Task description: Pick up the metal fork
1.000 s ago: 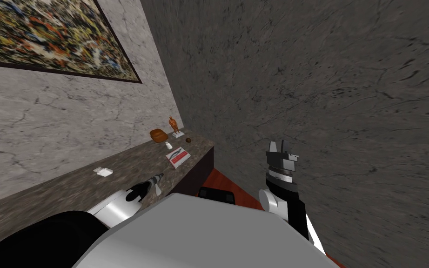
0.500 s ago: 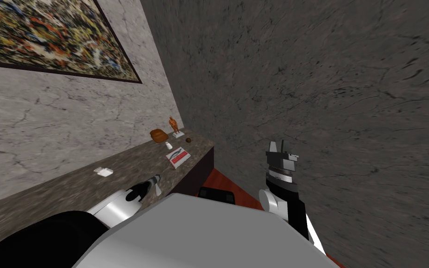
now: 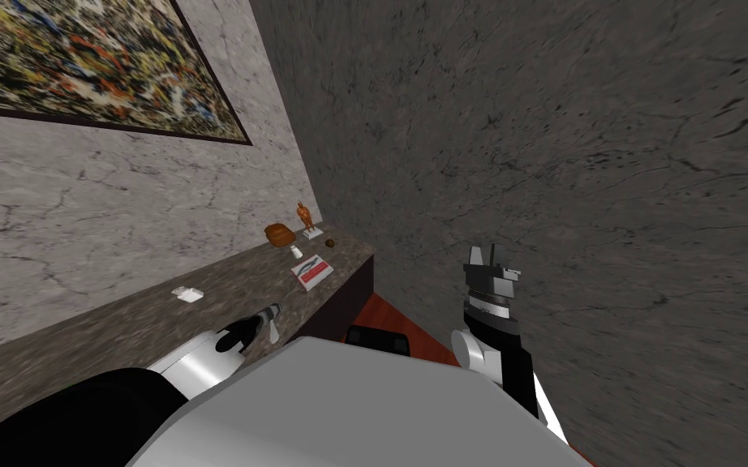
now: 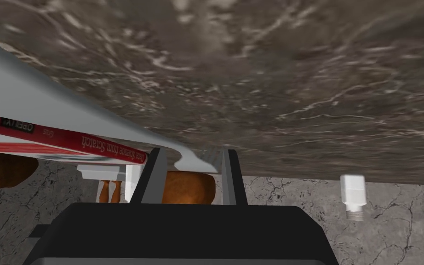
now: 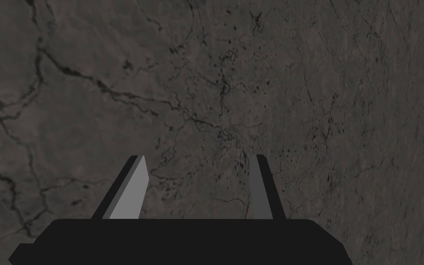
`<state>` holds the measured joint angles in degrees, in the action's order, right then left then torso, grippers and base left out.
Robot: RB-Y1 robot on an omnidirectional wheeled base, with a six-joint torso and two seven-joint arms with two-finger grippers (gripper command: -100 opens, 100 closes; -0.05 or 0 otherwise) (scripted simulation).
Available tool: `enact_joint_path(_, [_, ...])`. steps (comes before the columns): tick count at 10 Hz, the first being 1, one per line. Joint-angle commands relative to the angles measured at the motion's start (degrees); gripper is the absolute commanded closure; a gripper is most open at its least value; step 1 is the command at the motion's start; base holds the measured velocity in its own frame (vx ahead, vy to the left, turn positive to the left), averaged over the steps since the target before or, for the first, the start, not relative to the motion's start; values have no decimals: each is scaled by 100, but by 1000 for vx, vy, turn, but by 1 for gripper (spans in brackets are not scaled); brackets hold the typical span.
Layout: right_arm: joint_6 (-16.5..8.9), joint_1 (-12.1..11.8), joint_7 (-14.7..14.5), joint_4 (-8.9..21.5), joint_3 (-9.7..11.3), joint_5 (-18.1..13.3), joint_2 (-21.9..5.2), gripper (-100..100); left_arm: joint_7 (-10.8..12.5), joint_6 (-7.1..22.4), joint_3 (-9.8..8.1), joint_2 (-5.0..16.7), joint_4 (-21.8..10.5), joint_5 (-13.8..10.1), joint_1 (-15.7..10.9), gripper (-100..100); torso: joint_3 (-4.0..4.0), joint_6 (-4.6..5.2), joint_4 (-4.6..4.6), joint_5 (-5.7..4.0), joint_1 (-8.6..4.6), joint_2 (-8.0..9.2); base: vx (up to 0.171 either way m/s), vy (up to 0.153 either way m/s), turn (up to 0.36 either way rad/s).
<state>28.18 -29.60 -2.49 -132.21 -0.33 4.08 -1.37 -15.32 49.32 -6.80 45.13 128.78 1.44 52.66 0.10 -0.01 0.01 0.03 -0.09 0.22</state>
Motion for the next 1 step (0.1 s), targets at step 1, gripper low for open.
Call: enact_joint_path(1, [0,0,0,0,0,0,0,0,0,0,0,0,0,0,0,0,0,0,0,0,0,0,0,0,0])
